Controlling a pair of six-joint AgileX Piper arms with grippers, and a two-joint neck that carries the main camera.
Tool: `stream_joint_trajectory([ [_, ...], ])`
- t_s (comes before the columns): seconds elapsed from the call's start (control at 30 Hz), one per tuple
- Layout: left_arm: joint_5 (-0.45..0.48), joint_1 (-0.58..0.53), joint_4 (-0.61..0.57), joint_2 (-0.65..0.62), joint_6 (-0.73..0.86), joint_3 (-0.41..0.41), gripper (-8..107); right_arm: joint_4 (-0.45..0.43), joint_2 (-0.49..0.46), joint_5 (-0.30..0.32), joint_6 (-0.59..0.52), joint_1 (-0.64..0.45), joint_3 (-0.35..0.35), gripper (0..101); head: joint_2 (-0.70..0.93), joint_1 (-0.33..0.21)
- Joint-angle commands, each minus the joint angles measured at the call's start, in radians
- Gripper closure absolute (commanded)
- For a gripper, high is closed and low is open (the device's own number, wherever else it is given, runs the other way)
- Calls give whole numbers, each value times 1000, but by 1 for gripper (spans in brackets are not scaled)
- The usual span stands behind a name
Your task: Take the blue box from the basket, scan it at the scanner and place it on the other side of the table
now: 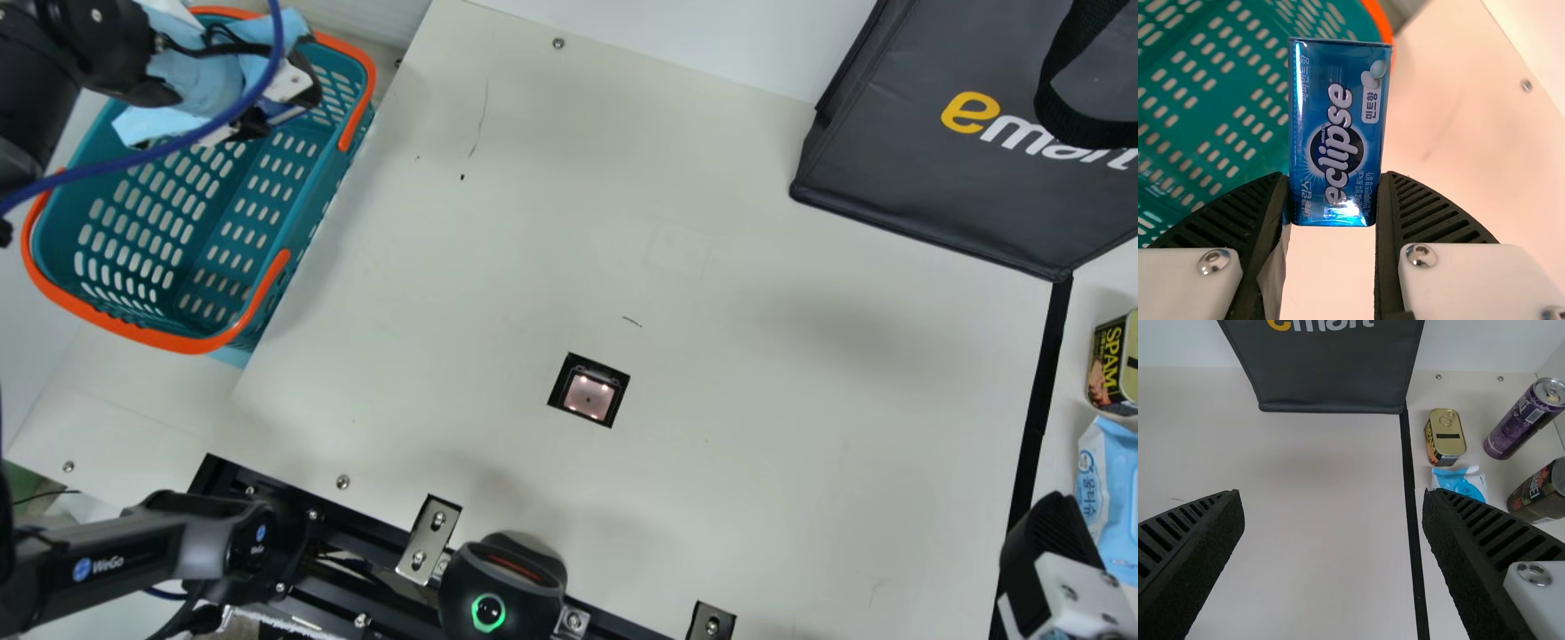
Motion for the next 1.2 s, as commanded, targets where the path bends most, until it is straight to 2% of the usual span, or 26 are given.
stream_joint_trajectory([
  [0.0,8,-71,4,-15,-12,8,107,0,0,0,0,0,0,6,2,-29],
  [0.7,64,-610,54,-58,-213,93,107,0,0,1,0,0,0,6,2,-29],
  [1.17,67,-837,49,-6,-292,125,107,0,0,1,0,0,0,6,2,-29],
])
